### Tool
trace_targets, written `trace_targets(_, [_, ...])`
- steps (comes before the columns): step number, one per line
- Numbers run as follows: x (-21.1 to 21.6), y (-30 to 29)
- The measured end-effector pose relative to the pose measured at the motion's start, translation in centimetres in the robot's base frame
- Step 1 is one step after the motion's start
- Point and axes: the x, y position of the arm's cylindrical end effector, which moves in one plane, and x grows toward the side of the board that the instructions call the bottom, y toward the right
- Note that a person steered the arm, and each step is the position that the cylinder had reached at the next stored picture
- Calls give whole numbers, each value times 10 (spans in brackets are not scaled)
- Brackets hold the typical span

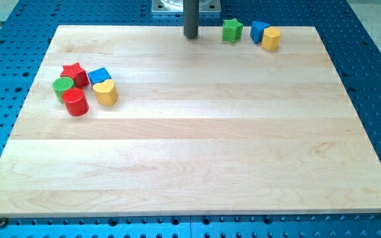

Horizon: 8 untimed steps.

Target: Push the green star into the blue triangle

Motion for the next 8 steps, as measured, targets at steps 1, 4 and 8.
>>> trace_targets(1, [1, 27])
trace_targets(4, [20, 48])
trace_targets(8, [-12, 110])
